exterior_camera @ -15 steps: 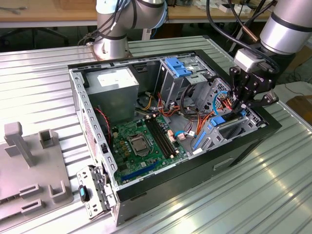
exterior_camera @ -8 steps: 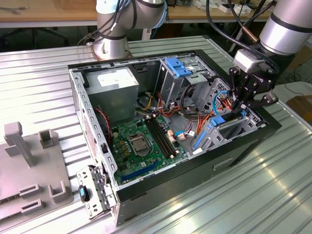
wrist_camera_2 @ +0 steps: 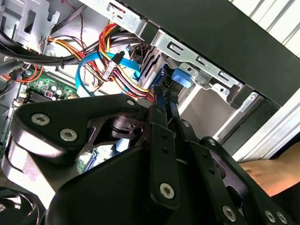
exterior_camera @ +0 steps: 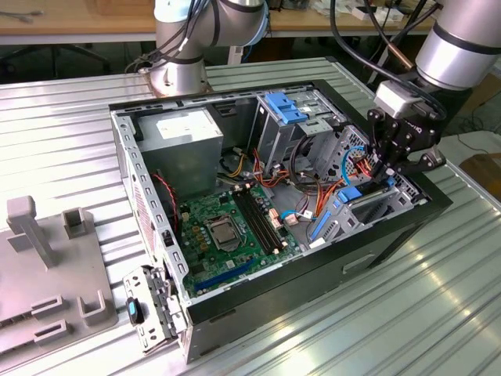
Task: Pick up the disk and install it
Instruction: 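Insert the first disk wire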
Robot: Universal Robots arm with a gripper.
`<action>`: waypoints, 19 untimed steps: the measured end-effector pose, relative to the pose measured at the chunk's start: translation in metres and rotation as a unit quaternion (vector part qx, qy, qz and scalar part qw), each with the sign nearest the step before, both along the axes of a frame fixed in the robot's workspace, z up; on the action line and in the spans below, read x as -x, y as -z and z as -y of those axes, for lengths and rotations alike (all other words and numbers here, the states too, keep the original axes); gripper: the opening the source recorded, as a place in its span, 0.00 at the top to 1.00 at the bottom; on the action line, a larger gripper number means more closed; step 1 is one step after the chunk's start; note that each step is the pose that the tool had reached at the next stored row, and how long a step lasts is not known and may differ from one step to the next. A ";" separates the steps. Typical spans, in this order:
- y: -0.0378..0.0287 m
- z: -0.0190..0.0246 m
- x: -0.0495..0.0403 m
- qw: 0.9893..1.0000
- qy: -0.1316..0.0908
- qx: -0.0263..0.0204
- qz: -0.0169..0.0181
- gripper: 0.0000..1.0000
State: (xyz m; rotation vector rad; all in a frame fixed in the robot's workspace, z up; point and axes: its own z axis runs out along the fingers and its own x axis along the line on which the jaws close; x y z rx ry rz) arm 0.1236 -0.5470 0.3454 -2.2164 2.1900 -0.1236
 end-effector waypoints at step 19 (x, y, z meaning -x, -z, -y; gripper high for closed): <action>0.0099 0.0001 0.0000 1.000 0.000 -0.001 0.001 0.84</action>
